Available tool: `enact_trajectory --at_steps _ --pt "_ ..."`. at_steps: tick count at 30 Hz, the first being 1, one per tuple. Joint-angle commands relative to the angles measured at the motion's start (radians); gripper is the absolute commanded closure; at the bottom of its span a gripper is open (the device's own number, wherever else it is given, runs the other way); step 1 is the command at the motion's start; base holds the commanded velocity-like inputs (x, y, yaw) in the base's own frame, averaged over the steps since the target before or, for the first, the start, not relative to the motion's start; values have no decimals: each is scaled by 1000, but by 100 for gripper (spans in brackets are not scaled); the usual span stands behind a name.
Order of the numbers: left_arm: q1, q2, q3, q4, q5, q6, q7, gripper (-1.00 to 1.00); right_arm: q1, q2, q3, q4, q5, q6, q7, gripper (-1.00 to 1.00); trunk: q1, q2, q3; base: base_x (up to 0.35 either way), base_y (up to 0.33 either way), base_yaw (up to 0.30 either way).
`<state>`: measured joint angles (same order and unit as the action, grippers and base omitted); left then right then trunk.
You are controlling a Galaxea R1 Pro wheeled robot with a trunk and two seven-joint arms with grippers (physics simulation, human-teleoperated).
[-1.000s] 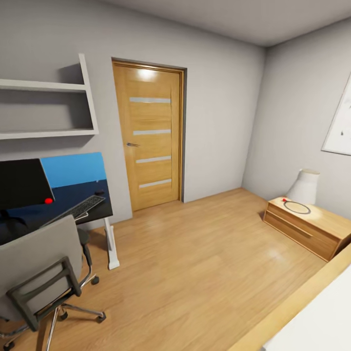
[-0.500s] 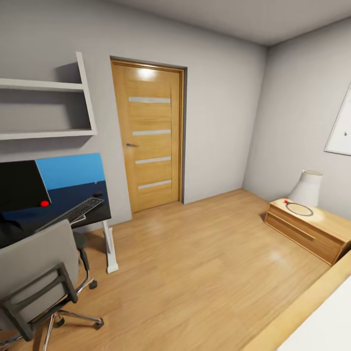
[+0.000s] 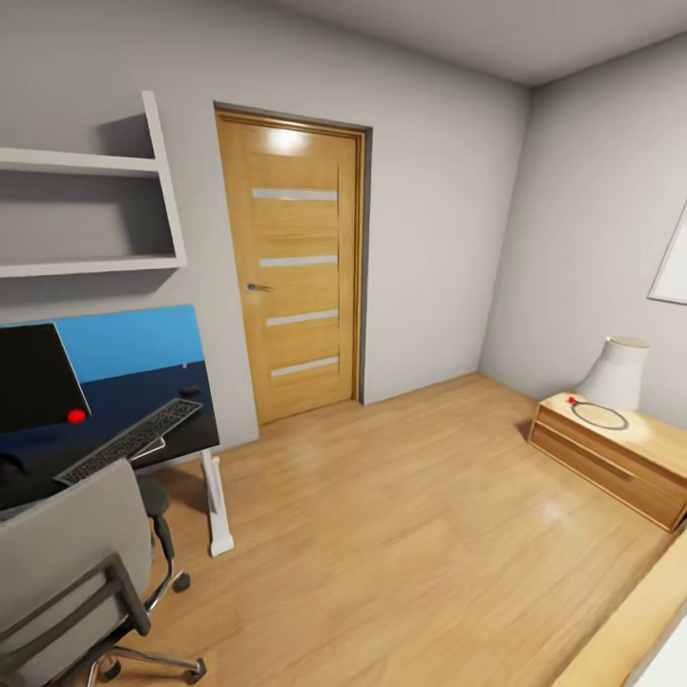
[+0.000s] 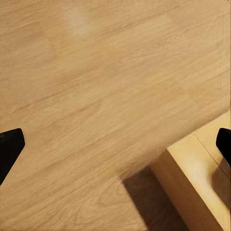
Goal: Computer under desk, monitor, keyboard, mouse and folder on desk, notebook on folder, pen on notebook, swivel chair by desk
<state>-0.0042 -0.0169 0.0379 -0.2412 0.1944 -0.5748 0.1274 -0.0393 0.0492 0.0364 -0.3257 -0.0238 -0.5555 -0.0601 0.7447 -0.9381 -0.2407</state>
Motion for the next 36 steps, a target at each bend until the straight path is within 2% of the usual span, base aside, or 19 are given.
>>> enact_trajectory --at_steps 1,10,16,28,36 --pt "0 -1 4 0 -1 -2 0 -100 -1 0 4 0 -2 -3 -6 -100 0 -1 -1 188 293 -7" --pt "0 -1 4 0 -1 -2 0 -100 -1 0 4 0 -2 -3 -6 -100 0 -1 -1 193 285 -2" --pt "0 -2 2 0 -1 -2 0 -100 -1 0 5 0 -2 -3 -6 -100 0 -1 -1 286 58 -34" --pt "0 -2 2 0 -2 -2 0 -100 -1 0 4 0 -2 -3 -6 -100 0 -1 -1 50 5 -238" --pt "0 -2 2 0 -1 -2 0 -100 -1 0 4 0 -2 -3 -6 -100 0 -1 -1 182 123 -248"
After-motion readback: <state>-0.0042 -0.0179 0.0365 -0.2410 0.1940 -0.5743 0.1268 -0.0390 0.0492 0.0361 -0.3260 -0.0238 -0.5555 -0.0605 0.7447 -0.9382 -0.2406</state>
